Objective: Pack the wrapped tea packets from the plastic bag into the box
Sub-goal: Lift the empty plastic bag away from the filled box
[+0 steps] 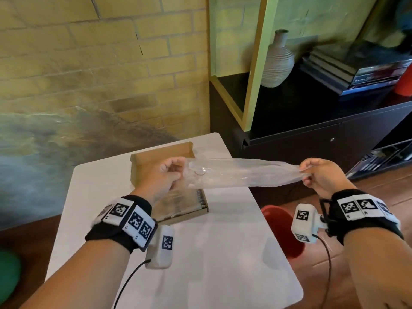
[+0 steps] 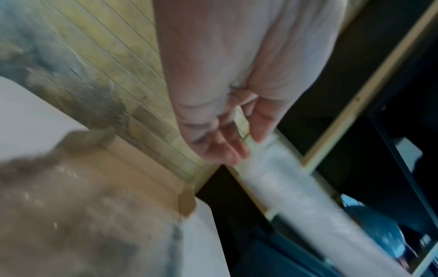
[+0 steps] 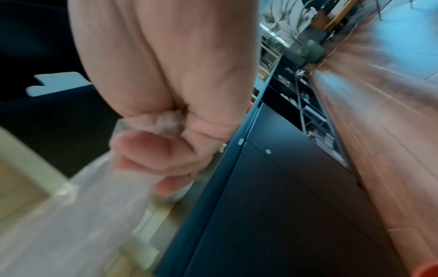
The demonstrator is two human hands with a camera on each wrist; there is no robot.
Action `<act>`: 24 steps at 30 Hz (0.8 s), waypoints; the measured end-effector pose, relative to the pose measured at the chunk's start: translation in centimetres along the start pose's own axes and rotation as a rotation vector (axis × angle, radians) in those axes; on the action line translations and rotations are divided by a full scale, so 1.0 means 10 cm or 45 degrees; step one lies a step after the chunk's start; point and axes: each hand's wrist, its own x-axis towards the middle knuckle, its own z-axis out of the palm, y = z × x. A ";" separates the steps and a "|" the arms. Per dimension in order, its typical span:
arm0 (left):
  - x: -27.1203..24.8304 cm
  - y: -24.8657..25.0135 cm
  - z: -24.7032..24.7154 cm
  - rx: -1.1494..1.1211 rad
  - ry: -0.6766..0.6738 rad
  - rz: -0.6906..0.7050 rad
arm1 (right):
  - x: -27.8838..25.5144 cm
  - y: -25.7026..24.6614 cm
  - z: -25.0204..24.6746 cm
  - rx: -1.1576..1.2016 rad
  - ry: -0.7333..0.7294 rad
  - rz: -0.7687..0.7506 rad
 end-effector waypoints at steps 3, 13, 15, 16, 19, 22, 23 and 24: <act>0.06 -0.10 0.43 0.175 -0.008 -0.013 | 0.20 0.07 -0.34 0.023 0.171 0.248; 0.22 -0.39 1.68 0.791 -0.238 -0.051 | 0.77 1.00 -1.05 -0.118 0.366 0.256; 0.25 -0.44 1.85 0.878 -0.253 -0.120 | 0.84 1.17 -1.08 -0.109 0.398 0.321; 0.27 -0.47 1.92 0.915 -0.251 -0.154 | 0.88 1.30 -1.09 -0.103 0.394 0.359; 0.37 -0.54 2.08 1.052 -0.239 -0.220 | 0.96 1.56 -1.03 -0.456 0.434 0.366; 0.49 -0.60 2.21 1.178 -0.204 -0.231 | 1.14 1.84 -0.96 -0.351 0.357 0.447; 0.52 -0.61 2.26 1.215 -0.190 -0.233 | 1.17 1.93 -0.90 -0.470 0.303 0.458; 0.54 -0.62 2.29 1.254 -0.180 -0.243 | 1.22 2.03 -0.87 -0.529 0.250 0.474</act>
